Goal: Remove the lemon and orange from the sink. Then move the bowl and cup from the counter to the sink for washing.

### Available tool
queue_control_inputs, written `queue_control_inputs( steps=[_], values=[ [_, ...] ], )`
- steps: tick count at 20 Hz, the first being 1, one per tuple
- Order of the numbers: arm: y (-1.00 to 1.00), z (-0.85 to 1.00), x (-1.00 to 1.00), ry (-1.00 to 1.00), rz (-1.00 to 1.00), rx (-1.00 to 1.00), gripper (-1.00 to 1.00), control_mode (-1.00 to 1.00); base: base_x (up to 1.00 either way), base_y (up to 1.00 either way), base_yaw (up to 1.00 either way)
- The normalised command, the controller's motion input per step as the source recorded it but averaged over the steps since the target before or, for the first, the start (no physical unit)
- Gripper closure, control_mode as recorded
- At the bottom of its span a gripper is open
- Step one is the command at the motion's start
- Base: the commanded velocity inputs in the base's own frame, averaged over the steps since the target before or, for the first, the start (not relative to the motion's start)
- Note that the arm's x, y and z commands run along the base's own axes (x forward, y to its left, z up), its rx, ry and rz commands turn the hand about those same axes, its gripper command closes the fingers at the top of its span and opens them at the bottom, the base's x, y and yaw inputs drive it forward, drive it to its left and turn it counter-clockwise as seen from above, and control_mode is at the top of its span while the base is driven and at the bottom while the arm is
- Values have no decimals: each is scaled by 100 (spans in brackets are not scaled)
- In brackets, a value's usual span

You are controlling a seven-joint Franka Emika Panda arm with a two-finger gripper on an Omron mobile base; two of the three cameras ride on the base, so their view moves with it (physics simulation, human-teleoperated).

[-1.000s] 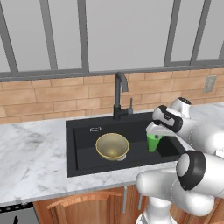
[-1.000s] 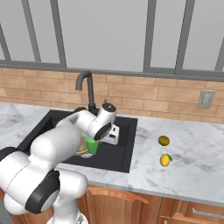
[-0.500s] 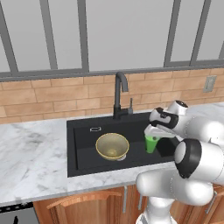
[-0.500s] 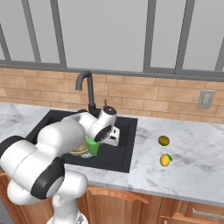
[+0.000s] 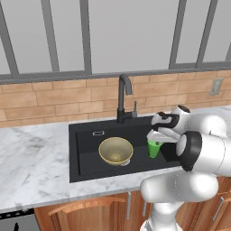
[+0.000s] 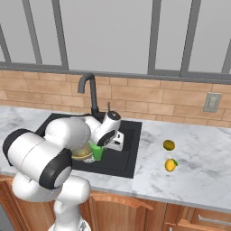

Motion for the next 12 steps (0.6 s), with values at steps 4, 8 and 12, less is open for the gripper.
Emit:
queue_control_inputs(
  steps=[4,8,12],
  values=[
    [0,-18,14,0,0,0,100,-100,0,0,0],
    [-1,-18,12,0,0,0,100,-100,0,0,0],
    [-2,-18,12,0,0,0,100,-100,0,0,0]
  ],
)
